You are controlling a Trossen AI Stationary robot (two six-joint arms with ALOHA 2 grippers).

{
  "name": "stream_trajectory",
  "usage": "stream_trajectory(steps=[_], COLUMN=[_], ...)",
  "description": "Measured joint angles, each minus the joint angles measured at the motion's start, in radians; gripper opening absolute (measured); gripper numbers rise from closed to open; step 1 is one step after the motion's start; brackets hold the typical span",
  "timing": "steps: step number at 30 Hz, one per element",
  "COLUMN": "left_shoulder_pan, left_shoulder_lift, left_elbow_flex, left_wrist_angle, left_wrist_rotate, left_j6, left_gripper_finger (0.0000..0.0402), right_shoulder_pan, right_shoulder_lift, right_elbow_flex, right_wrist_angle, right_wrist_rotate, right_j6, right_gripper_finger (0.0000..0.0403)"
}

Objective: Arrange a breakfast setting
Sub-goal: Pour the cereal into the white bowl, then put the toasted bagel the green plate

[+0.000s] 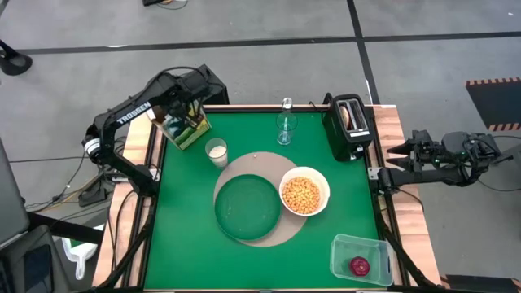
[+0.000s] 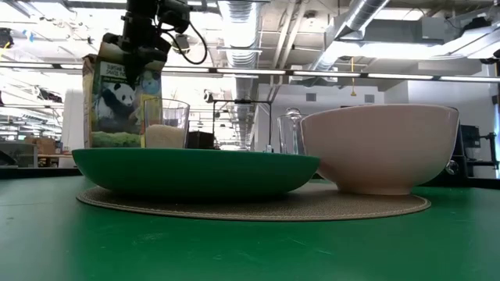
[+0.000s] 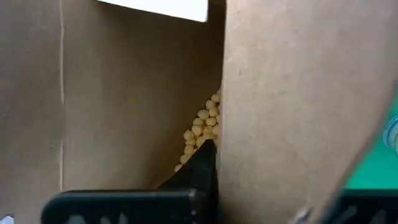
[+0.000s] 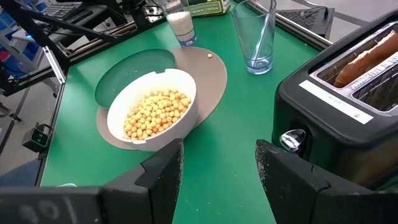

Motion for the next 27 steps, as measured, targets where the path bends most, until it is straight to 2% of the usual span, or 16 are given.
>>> stream_trajectory(steps=[7,13,27], left_shoulder_pan=[0.0,-0.002,-0.066], left_shoulder_lift=[-0.001,-0.001,-0.002], left_elbow_flex=[0.039,0.126,0.447], left_wrist_angle=[-0.001,0.0,0.002], left_wrist_rotate=[0.002,0.061,0.029], left_j6=[0.019,0.018,0.056], left_gripper_finger=[0.0102,0.0151,0.0163], right_shoulder_pan=[0.0,0.0,0.0], right_shoulder_lift=[0.0,0.0,0.0], right_elbow_flex=[0.0,0.0,0.0], right_wrist_angle=[0.0,0.0,0.0], right_wrist_rotate=[0.0,0.0,0.0], right_j6=[0.0,0.0,0.001], right_gripper_finger=[0.0227,0.0227,0.0227])
